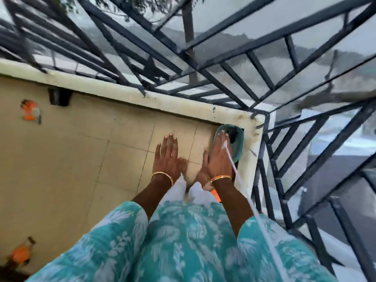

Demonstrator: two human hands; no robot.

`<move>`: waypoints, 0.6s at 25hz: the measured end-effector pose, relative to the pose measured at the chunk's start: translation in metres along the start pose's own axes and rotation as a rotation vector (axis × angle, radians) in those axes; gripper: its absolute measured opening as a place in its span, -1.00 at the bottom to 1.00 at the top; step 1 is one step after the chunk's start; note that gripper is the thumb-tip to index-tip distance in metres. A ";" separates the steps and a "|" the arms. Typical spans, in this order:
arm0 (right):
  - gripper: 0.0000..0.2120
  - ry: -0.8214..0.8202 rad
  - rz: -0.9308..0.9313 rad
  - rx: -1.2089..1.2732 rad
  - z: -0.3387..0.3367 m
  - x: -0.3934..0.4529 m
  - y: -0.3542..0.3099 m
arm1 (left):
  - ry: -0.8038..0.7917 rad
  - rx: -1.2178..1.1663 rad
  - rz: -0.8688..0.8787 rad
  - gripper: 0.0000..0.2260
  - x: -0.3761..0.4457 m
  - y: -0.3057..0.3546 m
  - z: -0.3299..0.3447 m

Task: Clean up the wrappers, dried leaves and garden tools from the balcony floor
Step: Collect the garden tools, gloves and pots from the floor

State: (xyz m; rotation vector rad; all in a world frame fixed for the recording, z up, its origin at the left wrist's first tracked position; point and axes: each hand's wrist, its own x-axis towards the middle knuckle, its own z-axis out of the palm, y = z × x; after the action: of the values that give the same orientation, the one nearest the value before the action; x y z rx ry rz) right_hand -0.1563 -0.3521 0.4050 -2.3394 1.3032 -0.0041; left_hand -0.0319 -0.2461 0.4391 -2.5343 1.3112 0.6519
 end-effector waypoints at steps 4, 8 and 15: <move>-0.45 0.023 -0.163 -0.021 -0.034 -0.007 -0.044 | 0.083 -0.154 -0.204 -0.37 -0.042 -0.025 -0.028; -0.43 0.050 -0.354 -0.121 -0.049 -0.001 -0.092 | 0.181 -0.190 -0.278 -0.39 -0.058 -0.055 -0.044; -0.45 0.075 -0.549 -0.185 -0.023 -0.029 -0.203 | 0.264 -0.174 -0.332 -0.40 -0.105 -0.148 -0.048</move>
State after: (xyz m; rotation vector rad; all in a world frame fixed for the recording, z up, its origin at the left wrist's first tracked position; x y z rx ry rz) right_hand -0.0141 -0.2474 0.5111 -2.8075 0.6768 -0.1513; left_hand 0.0494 -0.1026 0.5293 -2.9683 0.8964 0.3871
